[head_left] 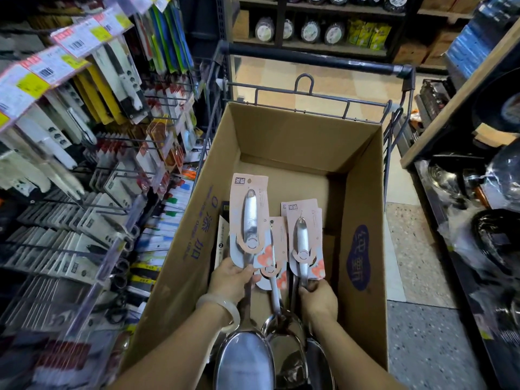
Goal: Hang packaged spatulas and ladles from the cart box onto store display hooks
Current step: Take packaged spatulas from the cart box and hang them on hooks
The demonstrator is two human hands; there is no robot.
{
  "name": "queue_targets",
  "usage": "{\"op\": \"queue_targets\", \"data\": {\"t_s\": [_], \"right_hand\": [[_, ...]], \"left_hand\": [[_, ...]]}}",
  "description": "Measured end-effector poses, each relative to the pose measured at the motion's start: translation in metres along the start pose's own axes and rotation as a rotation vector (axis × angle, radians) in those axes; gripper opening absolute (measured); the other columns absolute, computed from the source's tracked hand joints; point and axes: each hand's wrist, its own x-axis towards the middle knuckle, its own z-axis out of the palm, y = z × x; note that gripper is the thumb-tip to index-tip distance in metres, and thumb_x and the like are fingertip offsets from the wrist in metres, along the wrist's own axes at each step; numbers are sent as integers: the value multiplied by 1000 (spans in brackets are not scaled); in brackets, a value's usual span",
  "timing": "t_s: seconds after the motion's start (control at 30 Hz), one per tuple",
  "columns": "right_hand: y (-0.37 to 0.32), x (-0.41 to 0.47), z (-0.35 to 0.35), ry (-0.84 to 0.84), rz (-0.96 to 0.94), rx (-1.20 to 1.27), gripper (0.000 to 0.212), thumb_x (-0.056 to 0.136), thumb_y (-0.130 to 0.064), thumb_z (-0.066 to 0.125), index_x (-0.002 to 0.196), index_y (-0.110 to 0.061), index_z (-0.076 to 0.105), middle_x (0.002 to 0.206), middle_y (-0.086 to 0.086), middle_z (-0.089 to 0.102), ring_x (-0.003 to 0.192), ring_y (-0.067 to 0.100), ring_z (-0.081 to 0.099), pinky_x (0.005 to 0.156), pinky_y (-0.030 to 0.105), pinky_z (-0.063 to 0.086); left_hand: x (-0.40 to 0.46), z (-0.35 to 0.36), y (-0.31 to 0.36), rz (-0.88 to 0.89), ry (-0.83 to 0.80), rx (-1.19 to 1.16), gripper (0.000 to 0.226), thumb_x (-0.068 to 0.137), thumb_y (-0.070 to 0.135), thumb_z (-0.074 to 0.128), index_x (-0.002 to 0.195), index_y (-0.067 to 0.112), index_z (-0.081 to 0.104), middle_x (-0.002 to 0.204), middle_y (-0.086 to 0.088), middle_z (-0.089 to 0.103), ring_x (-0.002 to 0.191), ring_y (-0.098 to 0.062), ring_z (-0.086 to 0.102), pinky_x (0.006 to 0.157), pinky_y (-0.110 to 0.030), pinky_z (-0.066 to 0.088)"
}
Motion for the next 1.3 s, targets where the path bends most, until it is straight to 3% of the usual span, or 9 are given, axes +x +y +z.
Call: {"op": "queue_targets", "data": {"t_s": [0.23, 0.47, 0.67, 0.8, 0.93, 1.03, 1.1, 1.23, 1.3], "right_hand": [[-8, -13, 30, -202, -270, -166, 20, 91, -23, 55, 106, -11, 61, 106, 10, 67, 98, 27, 62, 84, 33, 50], [-9, -7, 54, -164, -204, -299, 24, 93, -11, 43, 114, -14, 54, 107, 8, 66, 99, 26, 62, 75, 29, 46], [-10, -15, 42, -247, -196, -30, 22, 91, -6, 47, 112, -7, 54, 109, 14, 65, 101, 28, 60, 79, 29, 45], [-10, -26, 35, -253, -135, 222, 20, 90, 2, 44, 78, -15, 42, 89, 19, 60, 82, 29, 61, 62, 30, 42], [-12, -38, 24, -163, -69, 384, 24, 85, -1, 61, 77, -12, 41, 76, 1, 50, 84, 29, 61, 77, 42, 50], [-9, -45, 18, -142, 32, 486, 27, 78, -5, 71, 91, -10, 48, 87, 11, 63, 84, 37, 66, 80, 50, 53], [-5, -44, 18, -152, 98, 534, 20, 78, -3, 70, 88, -6, 54, 79, 15, 66, 71, 36, 66, 72, 51, 55], [-5, -50, 17, -256, 117, 591, 6, 88, -2, 59, 82, 0, 58, 64, 14, 56, 48, 22, 51, 48, 29, 43], [-7, -53, 13, -297, 73, 569, 13, 91, -1, 51, 79, -4, 56, 61, 11, 53, 39, 16, 47, 41, 22, 35]], "left_hand": [[1, -1, -6, 24, -15, 23, 6, 89, -5, 50, 93, -1, 51, 78, -16, 60, 48, -6, 64, 68, -29, 53], [2, -5, -9, 40, 12, -25, 13, 89, -4, 50, 90, 6, 57, 76, -11, 65, 57, -11, 64, 66, -27, 54], [-2, -6, -2, 65, 23, -60, 16, 90, -6, 49, 85, 8, 56, 72, -9, 64, 46, -4, 63, 48, -16, 53], [-8, -5, 5, 100, 39, -99, 17, 91, -5, 47, 86, 9, 56, 69, -8, 64, 44, -4, 61, 47, -16, 52], [-17, -5, 13, 123, 54, -144, 17, 90, -7, 46, 87, 7, 56, 53, -3, 66, 40, -4, 60, 42, -17, 51], [-23, -6, 19, 127, 54, -135, 18, 91, -6, 47, 84, 9, 56, 65, -9, 63, 40, -5, 60, 41, -18, 51], [-25, -6, 20, 132, 42, -105, 15, 91, -5, 47, 88, 8, 56, 71, -11, 62, 44, -6, 61, 44, -19, 51], [-30, -9, 23, 163, 28, -47, 14, 90, -3, 49, 98, 5, 57, 71, -10, 63, 55, -13, 63, 61, -27, 53], [-33, -11, 24, 168, 27, -69, 15, 90, -3, 49, 94, 8, 58, 73, -9, 65, 55, -12, 63, 61, -27, 53]]}}
